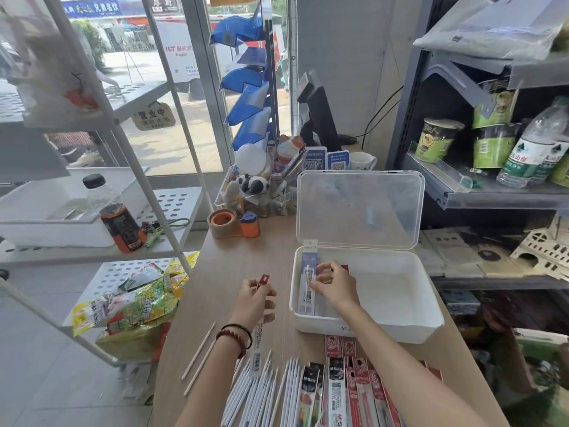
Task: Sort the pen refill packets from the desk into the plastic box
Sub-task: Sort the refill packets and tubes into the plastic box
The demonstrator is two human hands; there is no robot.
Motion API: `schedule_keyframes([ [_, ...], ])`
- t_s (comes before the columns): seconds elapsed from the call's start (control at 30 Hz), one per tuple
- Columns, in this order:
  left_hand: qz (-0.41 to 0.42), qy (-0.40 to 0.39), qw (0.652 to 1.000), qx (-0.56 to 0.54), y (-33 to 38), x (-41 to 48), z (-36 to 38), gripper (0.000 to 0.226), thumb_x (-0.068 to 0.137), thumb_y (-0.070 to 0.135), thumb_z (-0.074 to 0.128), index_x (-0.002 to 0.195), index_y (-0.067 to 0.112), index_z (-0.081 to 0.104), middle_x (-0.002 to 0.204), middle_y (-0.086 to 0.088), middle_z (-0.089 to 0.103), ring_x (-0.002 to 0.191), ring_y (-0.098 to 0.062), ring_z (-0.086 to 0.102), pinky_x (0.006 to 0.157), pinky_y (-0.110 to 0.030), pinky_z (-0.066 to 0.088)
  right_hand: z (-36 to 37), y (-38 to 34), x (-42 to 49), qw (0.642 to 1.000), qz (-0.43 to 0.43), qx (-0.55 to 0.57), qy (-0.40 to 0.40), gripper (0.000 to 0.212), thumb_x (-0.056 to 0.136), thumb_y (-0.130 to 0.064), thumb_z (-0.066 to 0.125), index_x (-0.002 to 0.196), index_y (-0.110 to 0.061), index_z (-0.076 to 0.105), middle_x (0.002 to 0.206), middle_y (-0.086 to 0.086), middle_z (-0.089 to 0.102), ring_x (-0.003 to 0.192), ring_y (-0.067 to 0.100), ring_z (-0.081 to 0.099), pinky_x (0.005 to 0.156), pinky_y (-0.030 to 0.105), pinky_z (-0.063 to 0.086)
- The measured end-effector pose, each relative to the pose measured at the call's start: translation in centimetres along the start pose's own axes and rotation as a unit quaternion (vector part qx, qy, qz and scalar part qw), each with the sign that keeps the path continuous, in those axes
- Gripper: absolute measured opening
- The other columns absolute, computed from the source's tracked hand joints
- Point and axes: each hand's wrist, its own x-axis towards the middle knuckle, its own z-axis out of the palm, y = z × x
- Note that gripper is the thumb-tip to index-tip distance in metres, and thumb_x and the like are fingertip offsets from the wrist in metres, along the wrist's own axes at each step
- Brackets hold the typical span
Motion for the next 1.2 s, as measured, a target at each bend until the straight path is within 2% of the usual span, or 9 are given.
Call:
schedule_keyframes([
  [0.13,0.020,-0.005,1.000,-0.001,-0.4,0.1,-0.2,0.007,0.091,0.012,0.058,0.091,0.011,0.051,0.093,-0.006,0.053,0.080,-0.013,0.055,0.060,-0.029,0.058,0.4,0.0,0.2,0.998,-0.022,-0.066,0.011,0.040,0.075,-0.010,0.081,0.111,-0.012,0.064,0.088,-0.005,0.063,0.078,0.007,0.058,0.074,0.020,0.048],
  [0.3,0.084,0.024,0.994,0.063,-0.3,0.4,-0.3,0.009,0.087,0.017,0.063,0.083,0.017,0.056,0.080,-0.002,0.056,0.068,-0.010,0.052,0.061,-0.024,0.047,0.6,0.0,0.2,0.978,-0.089,-0.186,-0.009,0.063,0.084,-0.029,0.073,0.141,-0.031,0.046,0.122,-0.001,0.051,0.115,0.016,0.050,0.093,0.026,0.042],
  [0.5,0.108,0.039,0.990,0.079,-0.2,0.7,-0.5,0.012,0.087,0.023,0.064,0.079,0.022,0.056,0.074,0.003,0.056,0.062,-0.009,0.048,0.054,-0.022,0.036,1.1,0.9,0.2,0.945,-0.064,-0.312,-0.073,0.061,0.085,-0.044,0.067,0.141,-0.032,0.047,0.143,-0.004,0.041,0.128,0.021,0.037,0.104,0.035,0.034],
  [0.7,0.105,0.035,0.992,0.066,-0.1,1.0,-0.6,0.006,0.087,0.029,0.063,0.084,0.027,0.059,0.080,0.003,0.061,0.074,-0.014,0.057,0.066,-0.029,0.047,0.7,0.7,-0.1,0.933,-0.043,-0.347,-0.086,0.053,0.091,-0.055,0.053,0.140,-0.037,0.046,0.153,0.000,0.027,0.139,0.024,0.023,0.112,0.044,0.022],
  [0.8,0.097,0.028,0.993,0.056,0.5,1.3,-0.1,0.002,0.089,0.028,0.061,0.087,0.028,0.059,0.083,0.001,0.062,0.077,-0.017,0.059,0.076,-0.038,0.052,0.1,0.4,-0.5,0.942,-0.077,-0.322,-0.060,0.045,0.095,-0.054,0.042,0.138,-0.039,0.048,0.153,-0.002,0.028,0.140,0.022,0.023,0.113,0.044,0.021],
  [0.9,0.102,0.009,0.993,0.055,1.4,1.6,0.8,0.002,0.090,0.028,0.059,0.089,0.028,0.058,0.083,0.001,0.062,0.076,-0.015,0.059,0.067,-0.030,0.052,-1.3,-0.6,-0.9,0.965,-0.118,-0.229,-0.044,0.041,0.097,-0.049,0.044,0.134,-0.036,0.054,0.141,-0.004,0.045,0.128,0.017,0.042,0.105,0.037,0.035],
  [0.97,0.107,-0.005,0.993,0.055,2.0,1.8,1.6,0.002,0.091,0.027,0.059,0.088,0.027,0.058,0.083,0.002,0.062,0.077,-0.015,0.059,0.067,-0.030,0.052,-2.6,-1.6,-1.4,0.986,-0.111,-0.096,-0.081,0.038,0.096,-0.047,0.050,0.129,-0.029,0.059,0.128,-0.004,0.059,0.111,0.011,0.056,0.093,0.026,0.047],
  [1.03,0.111,-0.021,0.992,0.053,2.7,1.9,2.7,0.003,0.091,0.026,0.059,0.088,0.025,0.058,0.083,0.001,0.063,0.076,-0.016,0.059,0.072,-0.035,0.054,-3.9,-2.5,-2.1,0.988,-0.105,-0.011,-0.112,0.040,0.090,-0.050,0.061,0.122,-0.027,0.062,0.115,-0.006,0.067,0.098,0.008,0.064,0.088,0.027,0.054],
  [1.2,0.103,-0.056,0.993,0.018,4.1,1.9,5.5,0.006,0.092,0.023,0.058,0.092,0.017,0.059,0.083,-0.004,0.062,0.072,-0.016,0.062,0.071,-0.035,0.055,-5.8,-3.2,-3.2,0.983,-0.086,0.034,-0.157,0.055,0.074,-0.045,0.079,0.120,-0.028,0.055,0.100,-0.009,0.072,0.089,0.005,0.069,0.080,0.025,0.057],
])
